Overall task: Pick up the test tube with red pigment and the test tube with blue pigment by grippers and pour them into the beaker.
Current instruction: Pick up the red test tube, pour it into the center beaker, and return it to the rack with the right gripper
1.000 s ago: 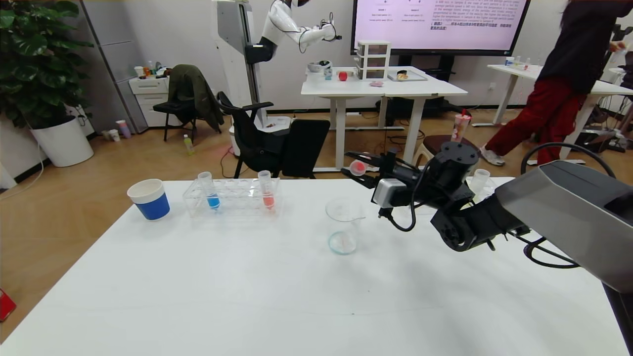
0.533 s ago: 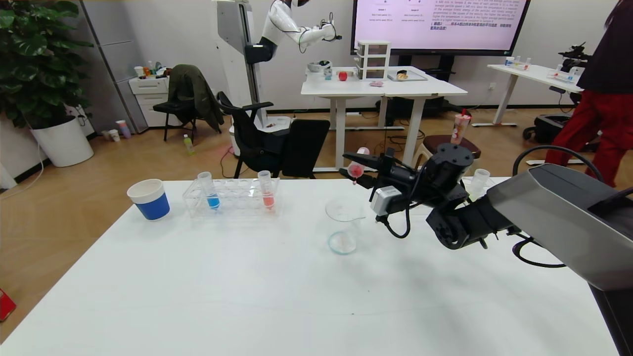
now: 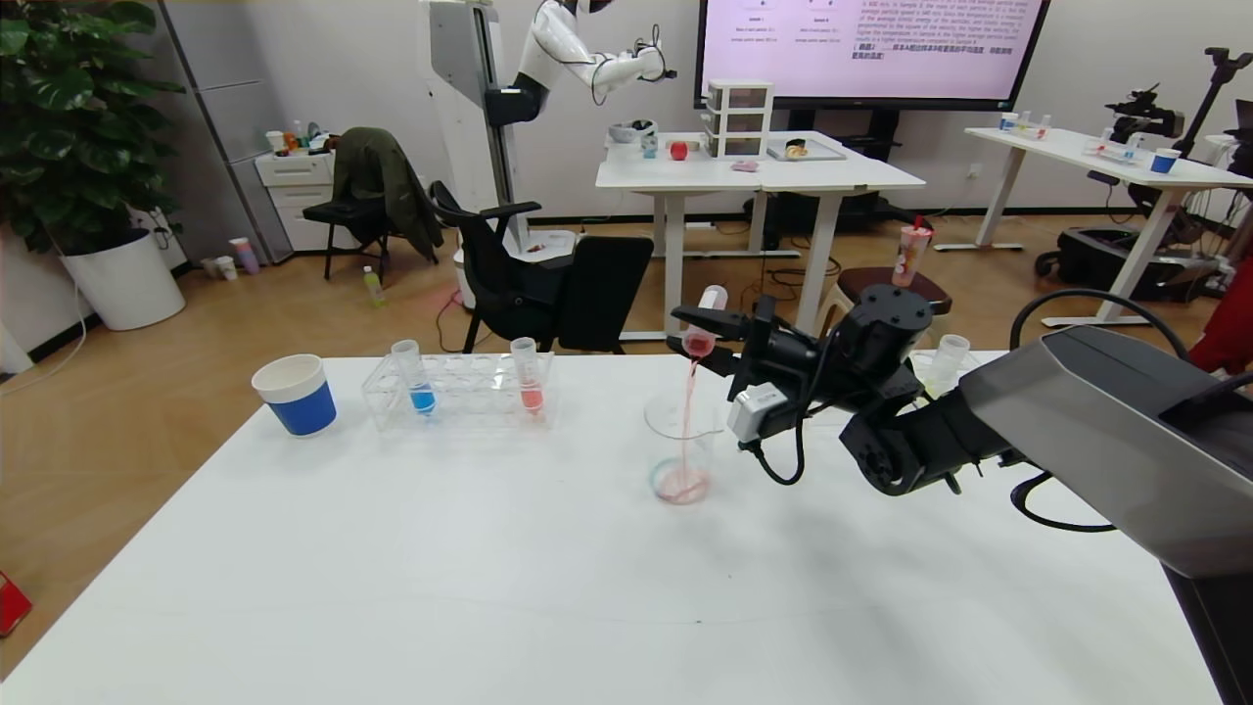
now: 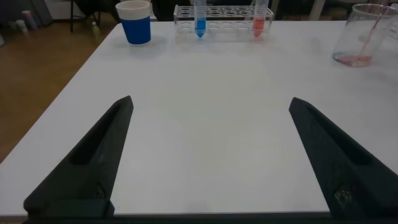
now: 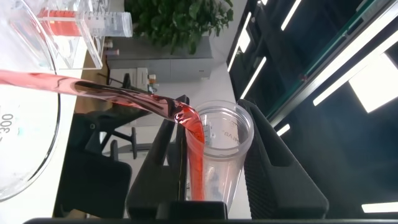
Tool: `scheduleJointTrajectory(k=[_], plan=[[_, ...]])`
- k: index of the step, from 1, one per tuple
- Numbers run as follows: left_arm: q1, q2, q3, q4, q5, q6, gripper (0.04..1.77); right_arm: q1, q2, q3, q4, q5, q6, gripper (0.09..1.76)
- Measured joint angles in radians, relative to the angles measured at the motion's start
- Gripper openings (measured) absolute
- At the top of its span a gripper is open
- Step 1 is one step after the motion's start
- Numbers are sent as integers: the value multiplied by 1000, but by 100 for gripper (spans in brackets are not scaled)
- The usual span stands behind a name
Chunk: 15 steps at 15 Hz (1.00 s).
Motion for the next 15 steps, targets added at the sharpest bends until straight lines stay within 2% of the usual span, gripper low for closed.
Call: scheduleJointTrajectory(k=[6,11,15], plan=[[0,0,0,0,0,0,175,1,18,-2,-30,11,-84,53],[0,0,0,0,0,0,175,7,41,6,-60,17,-205,53],[0,0,0,0,0,0,175,15,61,10,-83,29,-205,53]])
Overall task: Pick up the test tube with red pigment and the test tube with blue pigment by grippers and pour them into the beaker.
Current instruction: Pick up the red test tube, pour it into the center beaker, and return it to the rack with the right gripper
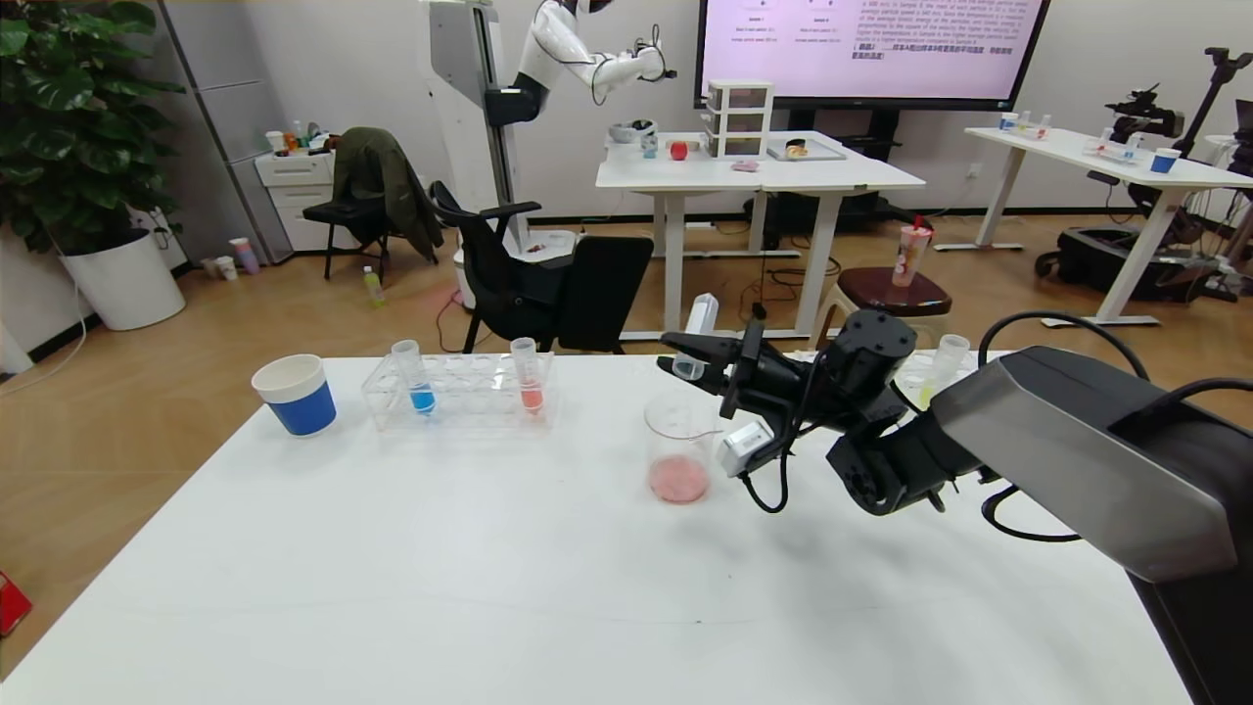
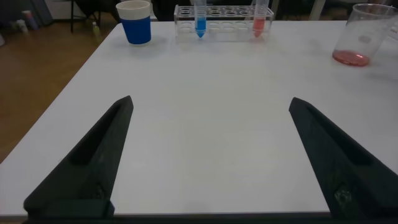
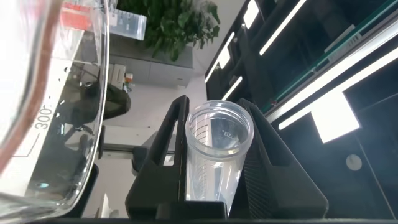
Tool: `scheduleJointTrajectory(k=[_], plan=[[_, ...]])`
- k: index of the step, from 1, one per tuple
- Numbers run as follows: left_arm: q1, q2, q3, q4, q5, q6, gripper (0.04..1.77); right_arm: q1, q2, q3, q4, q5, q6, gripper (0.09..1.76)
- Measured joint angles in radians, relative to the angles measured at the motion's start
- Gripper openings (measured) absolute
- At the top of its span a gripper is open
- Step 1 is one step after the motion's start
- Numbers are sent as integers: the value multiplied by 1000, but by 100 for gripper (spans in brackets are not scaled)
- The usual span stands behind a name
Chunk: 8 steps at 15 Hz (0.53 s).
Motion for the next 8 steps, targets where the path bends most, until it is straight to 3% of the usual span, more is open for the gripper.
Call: scheduleJointTrajectory(k=[3,6,8], plan=[[0,0,0,0,0,0,175,-6,0,-5,1,-2,34,53],[0,0,0,0,0,0,175,3,-19,3,-69,-19,230,53],[0,0,0,0,0,0,175,0,-51,14,-111,-117,372,53]])
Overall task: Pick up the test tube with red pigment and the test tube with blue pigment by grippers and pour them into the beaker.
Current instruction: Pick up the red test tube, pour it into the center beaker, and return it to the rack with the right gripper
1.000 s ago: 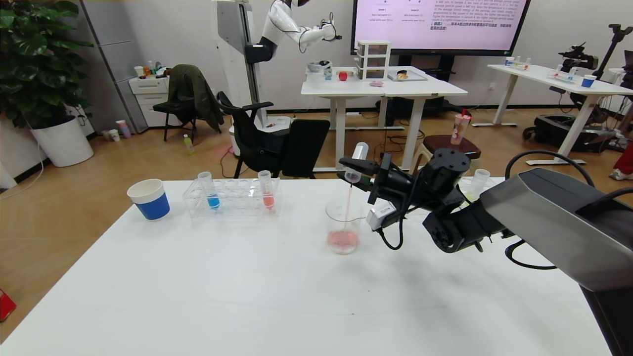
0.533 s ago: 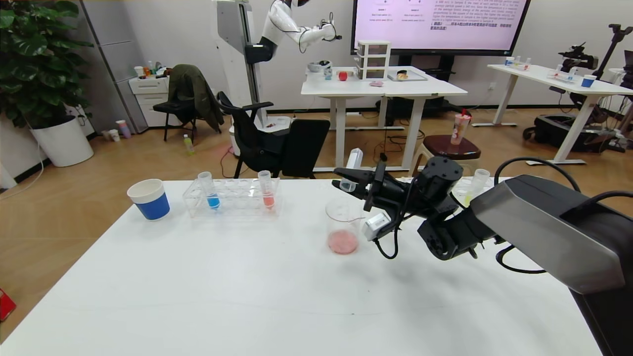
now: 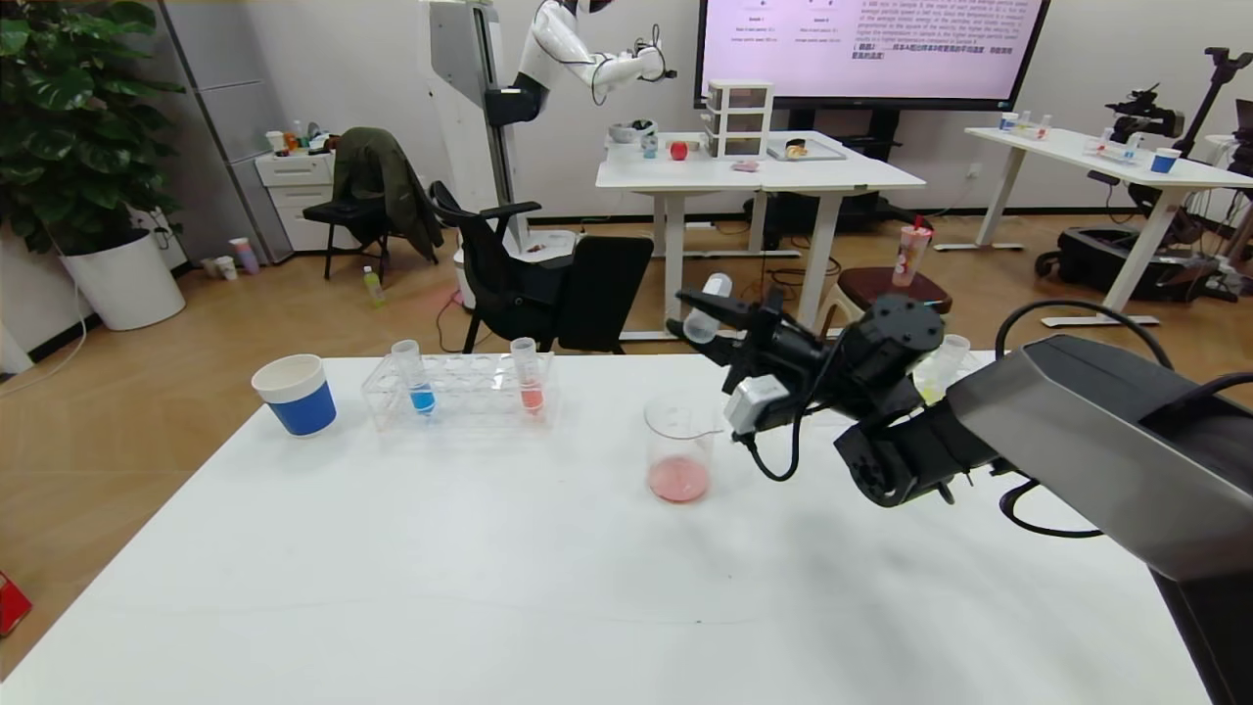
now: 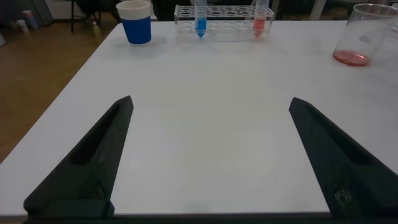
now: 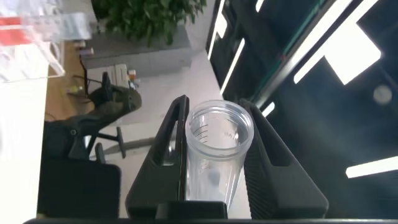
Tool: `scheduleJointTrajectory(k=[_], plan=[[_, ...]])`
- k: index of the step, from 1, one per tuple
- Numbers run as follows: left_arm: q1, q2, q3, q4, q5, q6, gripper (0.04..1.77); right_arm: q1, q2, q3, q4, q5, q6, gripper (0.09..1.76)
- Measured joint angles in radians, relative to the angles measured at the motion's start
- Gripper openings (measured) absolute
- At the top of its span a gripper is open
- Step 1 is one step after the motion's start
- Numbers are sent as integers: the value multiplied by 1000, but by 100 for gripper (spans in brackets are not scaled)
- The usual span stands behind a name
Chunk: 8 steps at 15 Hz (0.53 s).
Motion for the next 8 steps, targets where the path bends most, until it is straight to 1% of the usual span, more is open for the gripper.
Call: scheduleJointTrajectory(k=[2,3,4,6,7,8], plan=[[0,0,0,0,0,0,175,3,-44,32,-20,-147,204,53],[0,0,0,0,0,0,175,10,-65,50,-36,-237,318,53],[0,0,0,0,0,0,175,19,-83,71,-50,-328,431,53],[0,0,0,0,0,0,175,47,-124,132,-57,-561,619,53],[0,0,0,0,0,0,175,61,-142,160,-52,-653,718,53],[0,0,0,0,0,0,175,73,-159,187,-36,-724,813,53]])
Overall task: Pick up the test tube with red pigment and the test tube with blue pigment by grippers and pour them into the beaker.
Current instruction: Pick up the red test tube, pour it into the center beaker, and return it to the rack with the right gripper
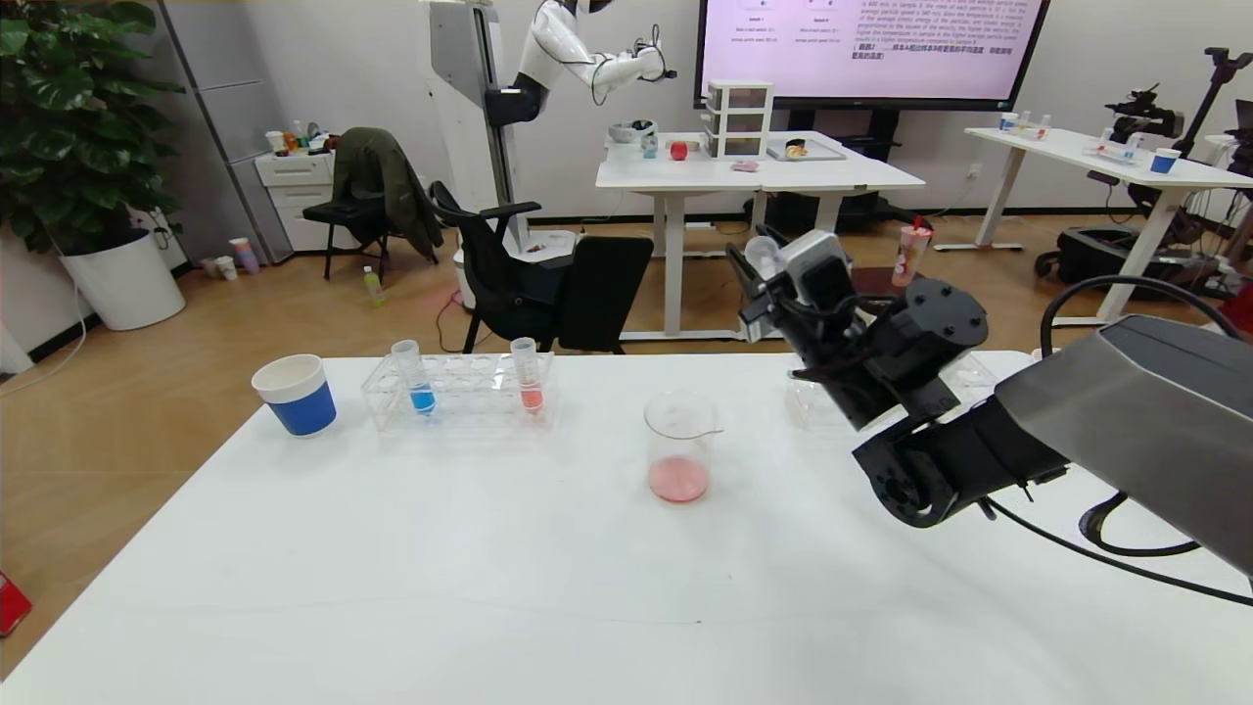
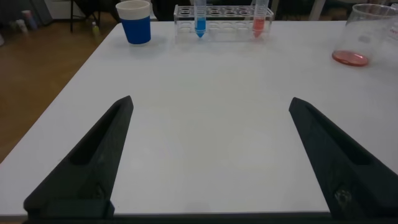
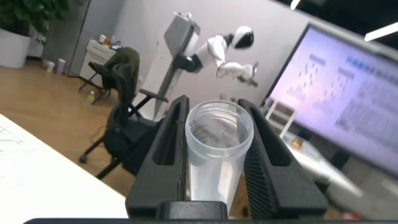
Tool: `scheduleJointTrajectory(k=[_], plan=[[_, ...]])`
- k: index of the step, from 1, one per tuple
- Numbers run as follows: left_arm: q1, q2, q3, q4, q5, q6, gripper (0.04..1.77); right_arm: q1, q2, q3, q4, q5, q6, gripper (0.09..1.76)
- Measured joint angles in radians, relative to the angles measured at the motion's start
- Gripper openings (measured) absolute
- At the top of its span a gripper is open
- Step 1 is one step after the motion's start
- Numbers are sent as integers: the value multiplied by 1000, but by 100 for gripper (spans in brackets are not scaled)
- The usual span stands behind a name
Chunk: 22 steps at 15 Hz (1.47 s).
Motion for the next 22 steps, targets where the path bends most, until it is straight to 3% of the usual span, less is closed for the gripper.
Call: scheduleJointTrajectory(k=[3,7,13,16,22], plan=[[0,0,0,0,0,0,175,9,-60,74,157,-144,181,53],[0,0,0,0,0,0,175,-4,-188,132,474,-176,341,53],[0,0,0,0,0,0,175,-66,-296,156,492,-167,381,53],[0,0,0,0,0,0,175,-186,-328,132,606,-134,387,53],[0,0,0,0,0,0,175,-529,-347,6,717,-37,384,53]])
